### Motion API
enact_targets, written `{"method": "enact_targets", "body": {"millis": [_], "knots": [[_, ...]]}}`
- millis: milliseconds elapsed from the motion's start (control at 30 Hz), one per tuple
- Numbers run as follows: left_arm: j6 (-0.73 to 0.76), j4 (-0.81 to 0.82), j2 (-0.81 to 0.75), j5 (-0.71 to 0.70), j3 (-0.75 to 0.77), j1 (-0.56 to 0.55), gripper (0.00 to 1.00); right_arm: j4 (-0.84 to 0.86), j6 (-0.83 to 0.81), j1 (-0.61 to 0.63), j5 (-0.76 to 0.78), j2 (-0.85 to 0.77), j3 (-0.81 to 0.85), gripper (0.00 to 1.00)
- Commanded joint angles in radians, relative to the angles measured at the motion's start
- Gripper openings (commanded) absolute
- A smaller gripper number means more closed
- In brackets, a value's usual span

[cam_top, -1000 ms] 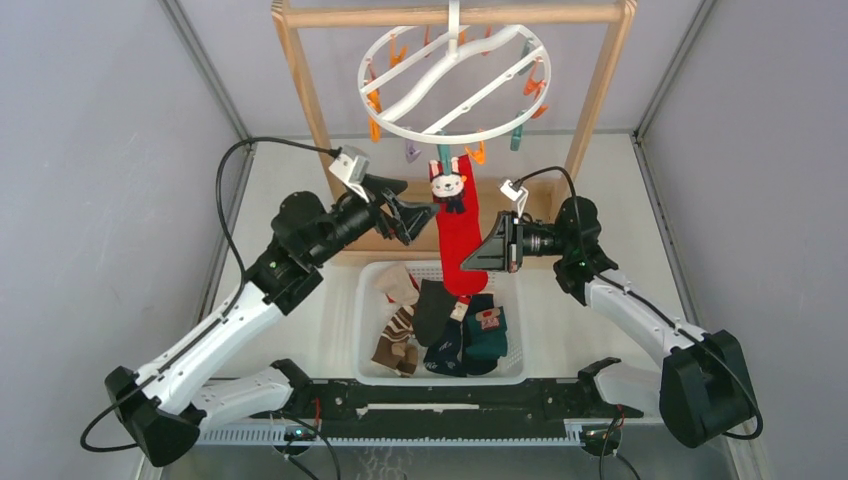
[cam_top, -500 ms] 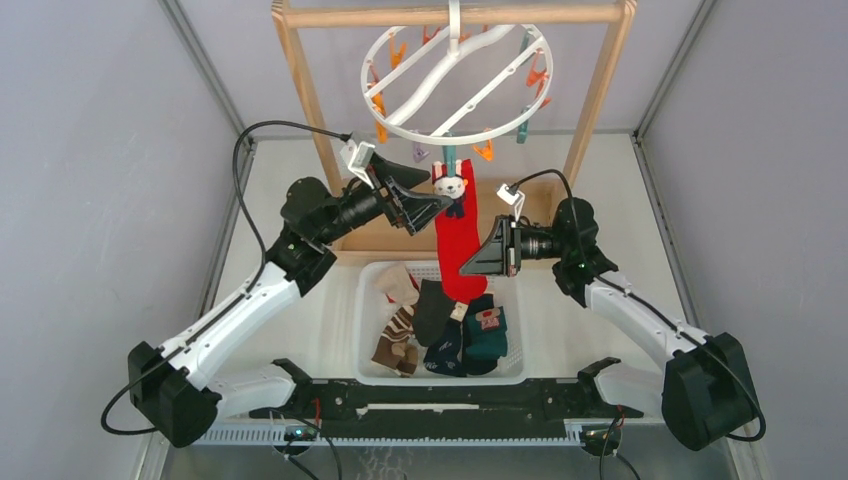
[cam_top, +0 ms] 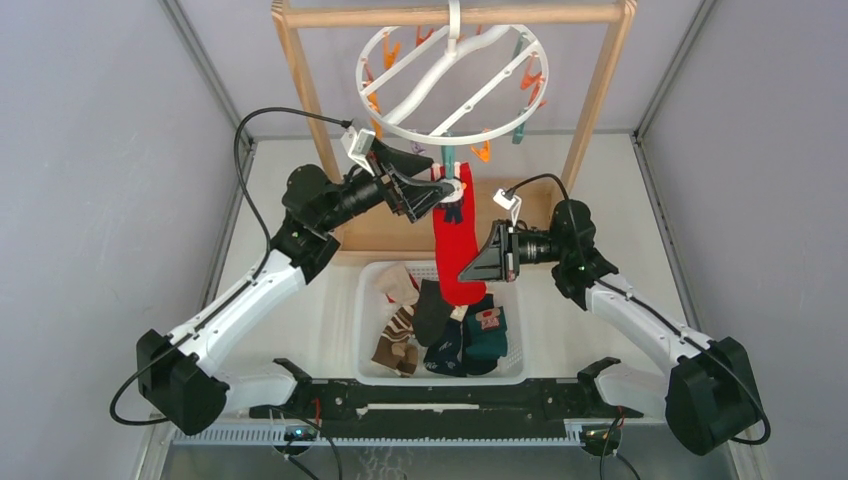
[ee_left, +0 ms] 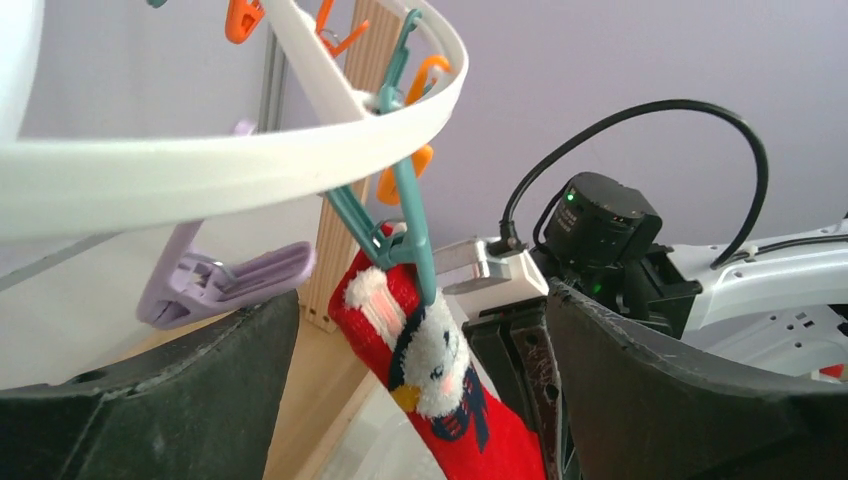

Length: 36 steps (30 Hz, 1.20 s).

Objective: Remove the socks clipped to the hanger
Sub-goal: Remove the sock from the hanger.

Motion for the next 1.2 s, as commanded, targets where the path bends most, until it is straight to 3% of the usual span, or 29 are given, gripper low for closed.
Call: {"method": "enact_targets", "body": {"millis": [0,300,967,1167], "knots": [[-0.036,0.098,0.016,0.035,0.075,0.007,0.95,-0.024,-0.048,0.018,0.013,-0.018,0.042,0.0],[-0.054,0.125,0.062,0.024,0.111,0.008,0.87,-0.051,-0.072,0.044,0.026,-0.008,0.042,0.0],[-0.097,0.188,0.117,0.008,0.145,0.009,0.8,-0.121,-0.123,0.051,0.032,-0.012,0.049,0.0],[-0.125,0.219,0.15,0.04,0.166,0.009,0.71,-0.142,-0.137,0.049,0.029,-0.013,0.058,0.0]]}}
